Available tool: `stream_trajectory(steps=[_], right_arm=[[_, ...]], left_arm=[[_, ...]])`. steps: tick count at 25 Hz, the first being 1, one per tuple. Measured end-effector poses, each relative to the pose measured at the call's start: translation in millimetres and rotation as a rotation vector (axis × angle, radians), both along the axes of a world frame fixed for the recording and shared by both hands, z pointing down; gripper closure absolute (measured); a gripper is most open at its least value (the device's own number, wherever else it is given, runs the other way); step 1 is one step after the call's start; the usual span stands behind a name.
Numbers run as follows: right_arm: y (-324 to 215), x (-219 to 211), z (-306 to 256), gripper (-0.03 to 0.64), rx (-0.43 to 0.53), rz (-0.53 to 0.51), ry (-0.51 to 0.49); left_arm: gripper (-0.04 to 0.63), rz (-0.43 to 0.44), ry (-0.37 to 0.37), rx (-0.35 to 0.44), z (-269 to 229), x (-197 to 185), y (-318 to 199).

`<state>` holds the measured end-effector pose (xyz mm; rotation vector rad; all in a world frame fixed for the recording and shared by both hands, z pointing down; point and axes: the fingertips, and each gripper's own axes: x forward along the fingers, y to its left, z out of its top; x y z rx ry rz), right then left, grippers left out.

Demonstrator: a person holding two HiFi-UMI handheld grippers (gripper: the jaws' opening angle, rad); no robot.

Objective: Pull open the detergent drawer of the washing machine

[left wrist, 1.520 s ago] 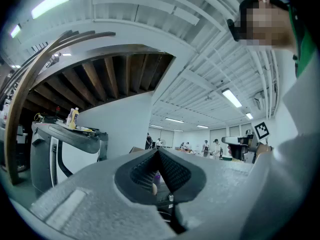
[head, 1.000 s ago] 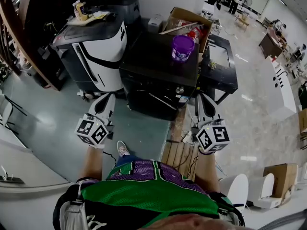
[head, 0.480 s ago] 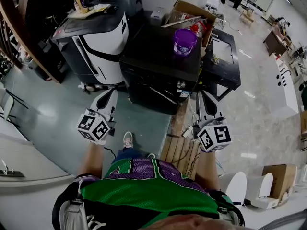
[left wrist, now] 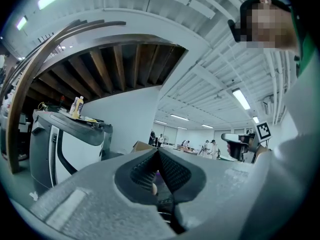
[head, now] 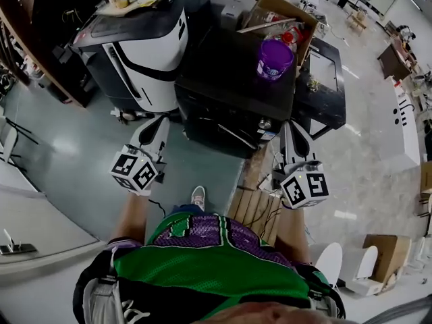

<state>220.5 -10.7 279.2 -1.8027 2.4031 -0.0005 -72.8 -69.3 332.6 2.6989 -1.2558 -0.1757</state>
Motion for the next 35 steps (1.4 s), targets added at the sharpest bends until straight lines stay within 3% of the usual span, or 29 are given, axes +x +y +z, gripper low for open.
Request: stream_trajectory(steps=[6, 14, 17, 24, 29, 35], right_arm=[[-46, -22, -8, 0.617, 0.028, -0.013, 0.051], [-90, -41, -17, 0.617, 0.039, 0.025, 0.072], [-102, -47, -12, 0.617, 0.024, 0.038, 0.08], [-125, -55, 1, 0.617, -0.003, 0.043, 0.093], [-148, -63, 15, 0.617, -0.028, 0.009, 0.102], [-174, -65, 38, 0.617, -0.058, -0.029, 0.099]], left_arm=[[0.58, 0.088, 0.179, -0.101, 12, -2, -62], [0.574, 0.2, 0.244, -0.107, 9, 2, -120], [0.399, 0.271, 0.279, -0.123, 9, 6, -133], [0.371, 0.354, 0.36, -0.219, 54, 18, -167], [0.371, 0.338, 0.324, -0.368, 125, 29, -186], [0.371, 0.319, 0.294, -0.484, 206, 41, -205]])
